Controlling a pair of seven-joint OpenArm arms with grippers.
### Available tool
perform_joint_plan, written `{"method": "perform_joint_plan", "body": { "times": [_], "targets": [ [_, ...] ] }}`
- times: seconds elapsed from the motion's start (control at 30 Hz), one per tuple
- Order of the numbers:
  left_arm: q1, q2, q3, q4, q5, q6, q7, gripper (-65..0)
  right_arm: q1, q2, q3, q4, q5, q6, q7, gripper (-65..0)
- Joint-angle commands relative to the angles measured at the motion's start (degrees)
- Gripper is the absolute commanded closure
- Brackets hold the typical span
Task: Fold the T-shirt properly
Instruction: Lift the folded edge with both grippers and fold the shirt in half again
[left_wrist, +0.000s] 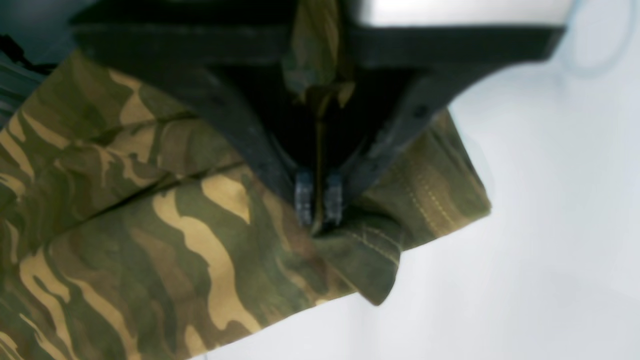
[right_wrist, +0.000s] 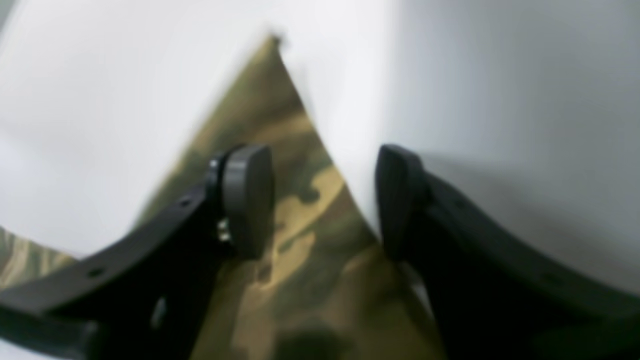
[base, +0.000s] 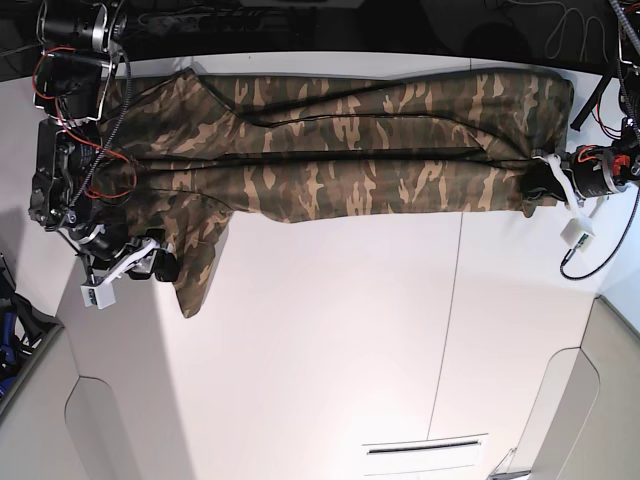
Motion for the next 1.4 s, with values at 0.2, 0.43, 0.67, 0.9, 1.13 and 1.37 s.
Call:
{"method": "perform_joint_plan", "body": {
  "times": [0.2,0.43,0.67,0.9,1.13,1.37],
  "targets": [
    [-0.76,-1.42,-0.59,0.74,-0.79,-0.14,-0.83,0.0,1.22,-0.09,-6.27,-2.32,1.64,0.26,-1.62,-33.1],
    [-0.74,-1.42,-0.59,0.74,-0.81,-0.14,-0.83,0.0,1.25,-0.85,-7.82,-0.66,1.79,0.13,-2.51,-6.7],
    [-0.76,-1.44,-0.59,0.74,-0.85,-0.14,-2.97,0.0,1.25,-0.83,-7.28,5.84,7.32,0.00,-7.26,0.0],
    [-0.90,-1.99,-0.72,0.81,-0.79,-0.14,-2.89,0.0,0.24,-0.70,-1.81,20.87,13.29,0.04,-22.82,0.0],
    [-0.55,-2.08,-4.90,1.73,-4.22,-0.14,2.45,0.0,-11.37,2.60,3.72,36.41,22.67,0.22,-27.12,0.0],
    [3.08,-2.08,-10.34,7.50,-7.82,-0.14,6.29,0.0,-24.39,3.19,10.69,46.84,26.88,0.24,-27.12,0.0]
  ]
}}
